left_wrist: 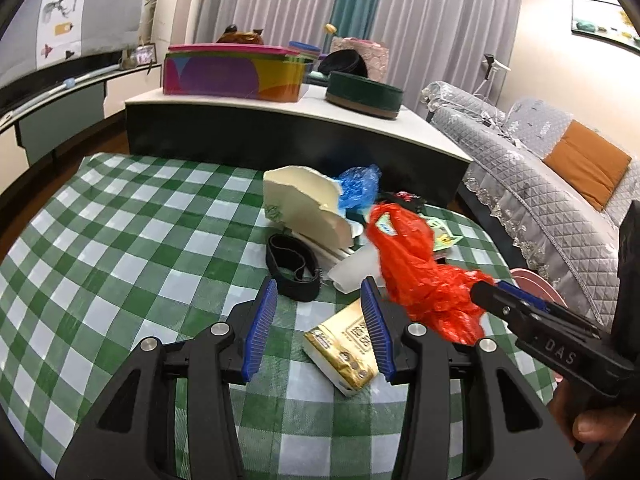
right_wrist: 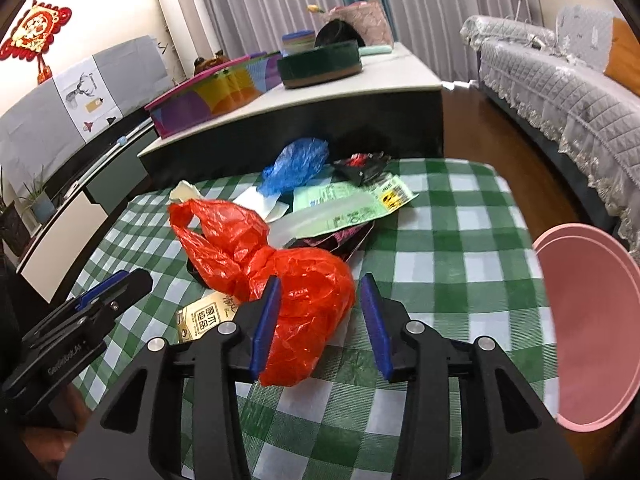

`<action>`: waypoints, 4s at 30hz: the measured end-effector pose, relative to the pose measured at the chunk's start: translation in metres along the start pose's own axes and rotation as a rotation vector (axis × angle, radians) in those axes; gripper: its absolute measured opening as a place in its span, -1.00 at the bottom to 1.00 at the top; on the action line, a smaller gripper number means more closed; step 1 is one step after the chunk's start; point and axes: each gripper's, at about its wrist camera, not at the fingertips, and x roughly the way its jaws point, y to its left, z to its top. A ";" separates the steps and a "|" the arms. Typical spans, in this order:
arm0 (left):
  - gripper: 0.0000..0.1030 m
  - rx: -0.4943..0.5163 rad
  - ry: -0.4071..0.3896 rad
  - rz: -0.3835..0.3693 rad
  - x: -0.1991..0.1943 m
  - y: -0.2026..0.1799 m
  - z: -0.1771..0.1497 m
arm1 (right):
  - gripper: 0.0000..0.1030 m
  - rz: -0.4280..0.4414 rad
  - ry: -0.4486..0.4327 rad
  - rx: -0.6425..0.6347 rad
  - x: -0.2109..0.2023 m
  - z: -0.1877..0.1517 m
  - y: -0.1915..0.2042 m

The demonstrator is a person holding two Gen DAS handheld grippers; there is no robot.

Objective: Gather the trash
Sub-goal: 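Return both tools to the table and reach toward the red plastic bag, then grasp the red plastic bag with the right tool while the left tool grasps the black strap, then carry the red bag and black strap to the pink bucket and release both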

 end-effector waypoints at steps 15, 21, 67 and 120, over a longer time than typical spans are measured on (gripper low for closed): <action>-0.16 -0.033 0.090 0.052 0.051 0.003 0.005 | -0.73 0.068 0.028 -0.023 0.014 0.001 0.003; -0.16 -0.039 0.129 0.061 0.069 0.004 0.006 | -0.80 0.070 0.014 -0.041 0.009 0.002 0.006; -0.82 0.071 -0.021 -0.015 -0.020 -0.039 -0.001 | -0.85 -0.072 -0.158 0.011 -0.088 0.002 -0.026; -0.82 0.275 -0.002 -0.305 0.010 -0.230 -0.017 | -0.85 -0.373 -0.299 0.252 -0.178 -0.002 -0.196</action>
